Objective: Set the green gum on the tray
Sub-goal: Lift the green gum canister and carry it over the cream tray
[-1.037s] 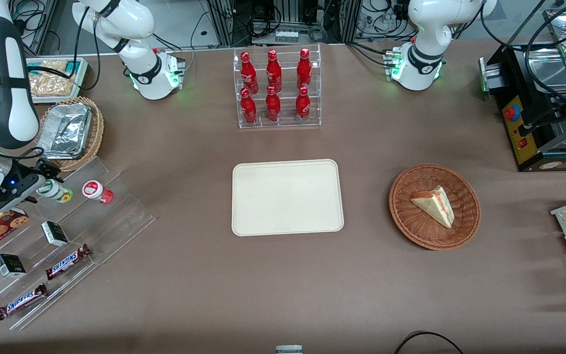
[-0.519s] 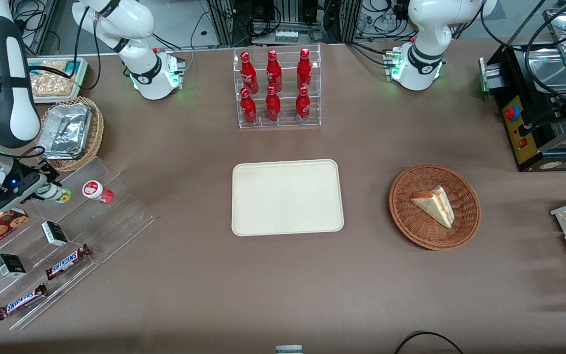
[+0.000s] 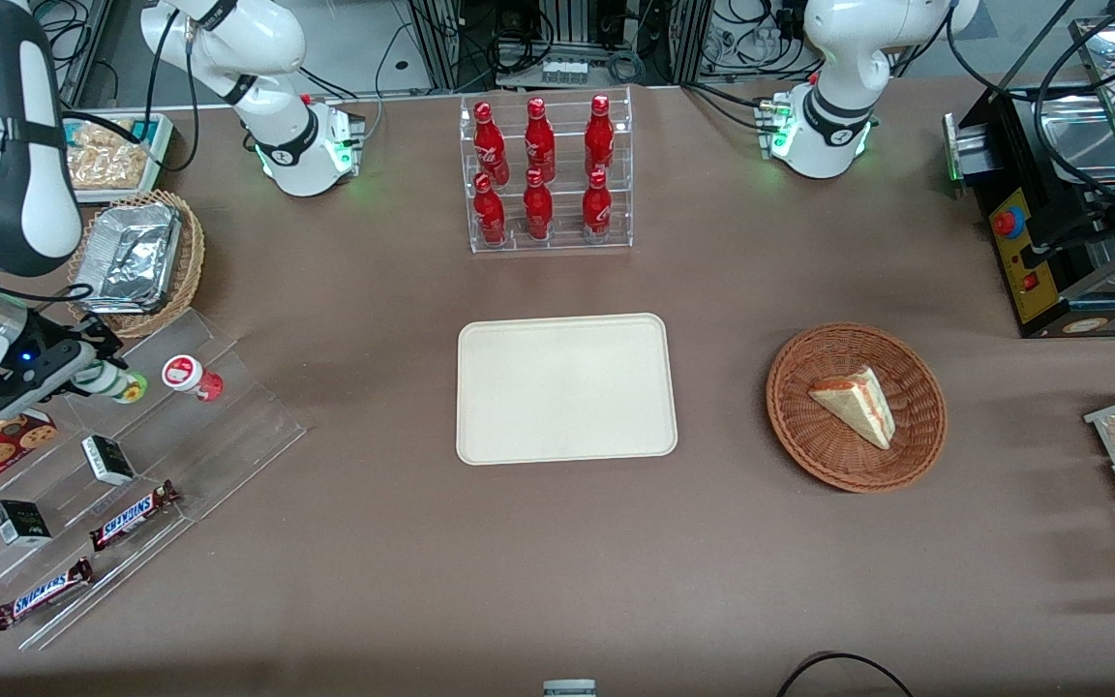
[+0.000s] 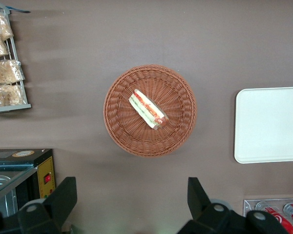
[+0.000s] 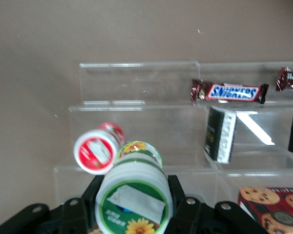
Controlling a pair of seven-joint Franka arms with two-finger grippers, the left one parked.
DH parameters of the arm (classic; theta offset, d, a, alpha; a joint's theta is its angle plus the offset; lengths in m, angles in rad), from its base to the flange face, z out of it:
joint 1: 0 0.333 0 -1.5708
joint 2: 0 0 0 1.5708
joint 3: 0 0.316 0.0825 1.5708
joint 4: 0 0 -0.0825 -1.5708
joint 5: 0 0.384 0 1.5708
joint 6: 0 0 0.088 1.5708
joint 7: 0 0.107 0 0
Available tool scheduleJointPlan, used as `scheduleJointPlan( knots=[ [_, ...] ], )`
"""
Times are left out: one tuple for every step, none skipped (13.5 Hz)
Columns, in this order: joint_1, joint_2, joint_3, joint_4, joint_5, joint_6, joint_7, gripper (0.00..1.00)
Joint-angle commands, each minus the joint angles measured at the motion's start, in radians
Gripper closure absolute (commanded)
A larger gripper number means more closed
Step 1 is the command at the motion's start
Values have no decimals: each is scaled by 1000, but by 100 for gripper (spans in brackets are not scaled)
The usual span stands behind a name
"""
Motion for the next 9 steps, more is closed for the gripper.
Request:
scheduleJointPlan(
  knots=[
    [78, 4, -3, 32, 20, -42, 120, 100],
    [116, 5, -3, 32, 20, -42, 176, 100],
    [156, 8, -3, 33, 20, -40, 236, 100],
    [199, 11, -3, 33, 19, -40, 298, 100],
    [236, 22, -3, 38, 19, -40, 360, 100],
    [276, 33, -3, 42, 19, -40, 419, 100],
    [317, 53, -3, 54, 20, -39, 486, 100],
    [348, 76, -3, 67, 20, -36, 543, 100],
    [383, 102, -3, 93, 20, -36, 612, 100]
  ],
)
